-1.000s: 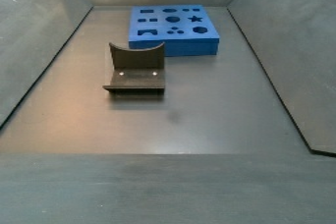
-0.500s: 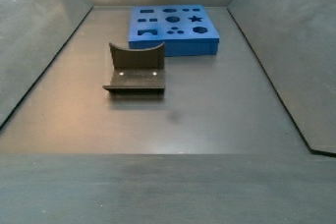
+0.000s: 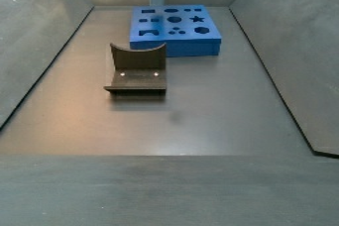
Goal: Insert the rectangle object.
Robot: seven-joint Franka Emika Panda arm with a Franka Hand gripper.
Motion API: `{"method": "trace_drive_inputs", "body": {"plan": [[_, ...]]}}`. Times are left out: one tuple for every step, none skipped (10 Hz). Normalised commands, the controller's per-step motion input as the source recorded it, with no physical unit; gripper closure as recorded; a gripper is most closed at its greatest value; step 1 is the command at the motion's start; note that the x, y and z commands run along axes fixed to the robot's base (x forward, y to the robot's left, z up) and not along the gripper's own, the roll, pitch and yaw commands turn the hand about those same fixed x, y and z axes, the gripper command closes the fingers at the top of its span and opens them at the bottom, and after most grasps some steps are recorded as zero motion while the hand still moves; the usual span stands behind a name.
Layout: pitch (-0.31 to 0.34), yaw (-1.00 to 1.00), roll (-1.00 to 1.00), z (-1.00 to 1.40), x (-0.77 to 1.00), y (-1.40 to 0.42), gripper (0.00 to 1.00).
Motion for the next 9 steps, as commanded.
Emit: {"method": "trace_drive_inputs", "body": {"plan": [[0.247, -0.09, 0.04, -0.14, 0.43, 0.0, 1.0], [0.087, -0.02, 0.08, -0.11, 0.37, 0.0, 1.0], [0.036, -0.01, 0.01, -0.2, 0.48, 0.0, 1.0], [0.027, -0.11, 0.0, -0.28, 0.49, -0.11, 1.0], [0.004, -0.18, 0.0, -0.22, 0.19, 0.0, 1.0], [0.021, -0.15, 0.0, -0.32, 0.03, 0.0, 1.0], [0.071, -0.22, -0.02, -0.44, 0.25, 0.0, 1.0], [0.056, -0.27, -0.02, -0.49, 0.29, 0.0, 1.0], [0.01, -0.32, -0.03, -0.54, 0.08, 0.0, 1.0]]}}
